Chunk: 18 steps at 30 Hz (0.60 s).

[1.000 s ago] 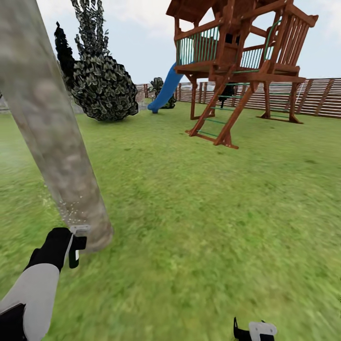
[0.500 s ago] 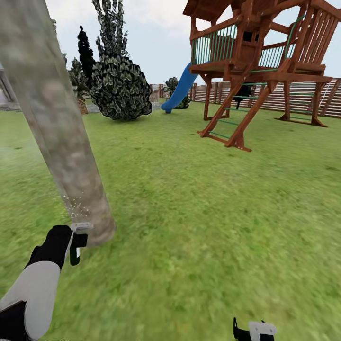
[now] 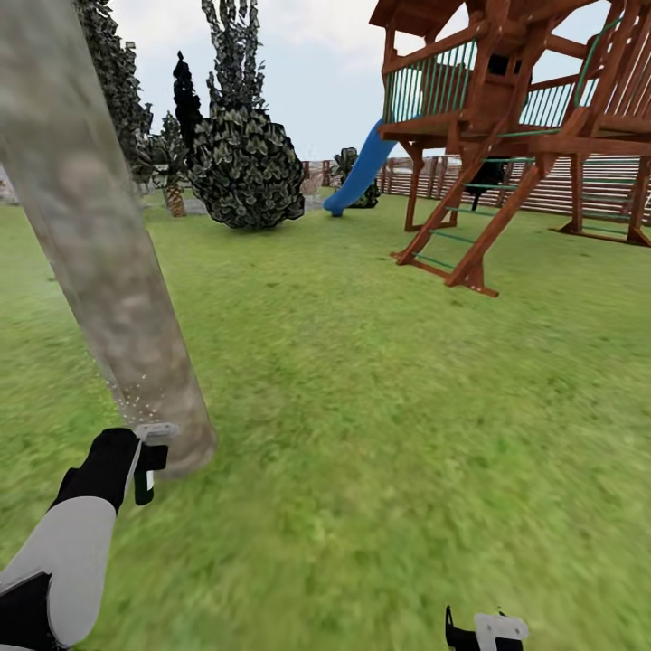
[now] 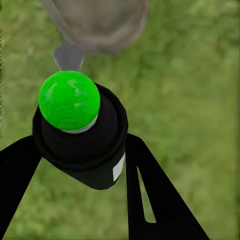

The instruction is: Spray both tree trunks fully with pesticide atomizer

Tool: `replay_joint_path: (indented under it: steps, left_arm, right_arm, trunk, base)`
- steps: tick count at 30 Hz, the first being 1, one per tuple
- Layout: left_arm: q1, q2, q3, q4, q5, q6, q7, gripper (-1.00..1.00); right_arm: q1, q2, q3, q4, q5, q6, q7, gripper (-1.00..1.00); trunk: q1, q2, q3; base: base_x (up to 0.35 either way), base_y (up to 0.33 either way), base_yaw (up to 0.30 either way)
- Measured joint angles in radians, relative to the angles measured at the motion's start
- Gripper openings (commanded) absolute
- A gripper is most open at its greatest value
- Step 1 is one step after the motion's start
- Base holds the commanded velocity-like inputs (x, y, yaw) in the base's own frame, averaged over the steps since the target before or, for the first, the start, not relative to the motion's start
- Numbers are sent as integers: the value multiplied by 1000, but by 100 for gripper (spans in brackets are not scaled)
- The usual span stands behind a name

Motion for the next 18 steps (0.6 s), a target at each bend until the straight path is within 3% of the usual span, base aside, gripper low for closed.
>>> replay_joint_path:
  steps: [4,8,12,18]
  left_arm:
    - [-14,-7,1,0,3,1,-1,-100]
    - [-35,-32,1,0,2,3,-1,-100]
    - [-35,-32,1,0,-2,3,-1,-100]
    - [-52,-34,1,-28,-3,4,0,-100]
  right_arm:
    - [0,0,0,0,0,0,0,100]
    - [0,0,0,0,0,0,0,100]
    - [0,0,0,0,0,0,0,100]
    - [0,-2,0,0,0,-1,0,100]
  trunk:
    - [0,0,0]
    - [0,0,0]
    - [0,0,0]
    - [0,0,0]
  base:
    - [162,-241,277]
    - [174,-241,278]
    - [184,-240,277]
    - [174,-240,43]
